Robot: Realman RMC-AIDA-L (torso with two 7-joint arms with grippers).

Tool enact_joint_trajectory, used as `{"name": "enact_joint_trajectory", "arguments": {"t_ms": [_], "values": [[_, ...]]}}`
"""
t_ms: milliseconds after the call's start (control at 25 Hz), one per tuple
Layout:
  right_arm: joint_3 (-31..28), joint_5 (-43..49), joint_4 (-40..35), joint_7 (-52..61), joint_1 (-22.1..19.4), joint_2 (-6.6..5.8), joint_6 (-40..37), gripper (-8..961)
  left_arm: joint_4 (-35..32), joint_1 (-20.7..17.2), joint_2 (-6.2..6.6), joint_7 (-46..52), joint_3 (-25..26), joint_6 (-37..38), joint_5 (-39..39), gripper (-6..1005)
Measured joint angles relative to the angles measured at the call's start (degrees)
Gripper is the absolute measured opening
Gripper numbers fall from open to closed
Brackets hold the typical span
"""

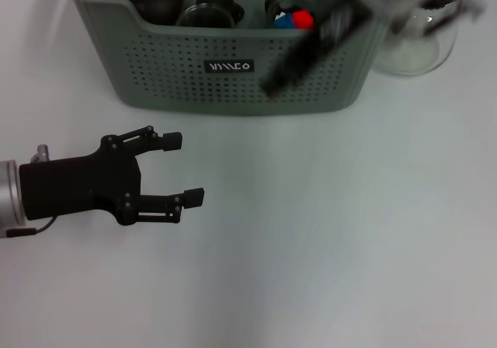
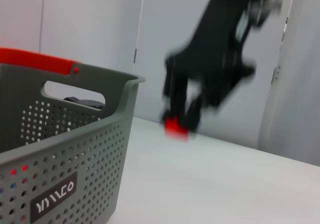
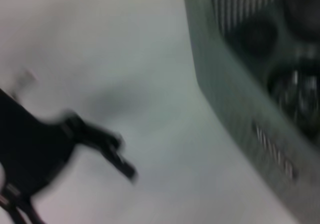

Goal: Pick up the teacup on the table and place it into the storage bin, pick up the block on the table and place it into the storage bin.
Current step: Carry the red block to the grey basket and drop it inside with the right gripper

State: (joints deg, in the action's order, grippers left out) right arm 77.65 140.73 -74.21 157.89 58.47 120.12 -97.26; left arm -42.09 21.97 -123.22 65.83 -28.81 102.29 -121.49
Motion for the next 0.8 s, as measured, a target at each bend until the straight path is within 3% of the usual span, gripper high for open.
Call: {"name": "enact_joint_trajectory", "arguments": {"t_ms": [160,280,480,800], "values": [[-12.4,-0.1,-4.0,-1.6,5.6,-0.22,-5.8,217,0.0,0.0,0.04,0.0,0.0,0.3,0.2,948],[-16.6,2.2,-4.5,-2.1,7.9,-1.20,-5.0,224,0.0,0.0,0.07,0.0,0.0,0.6,0.2,948],[-17.2,11.1,-1.6,-2.8,8.3,-1.89,3.1,236,0.0,0.0,0.08,0.1,0.0,0.6,0.3,948],[-16.5,18.0,19.4,-6.3,9.6,-1.94,20.7,253,0.2,0.3,0.13,0.3,0.0,0.6,0.3,948]]}}
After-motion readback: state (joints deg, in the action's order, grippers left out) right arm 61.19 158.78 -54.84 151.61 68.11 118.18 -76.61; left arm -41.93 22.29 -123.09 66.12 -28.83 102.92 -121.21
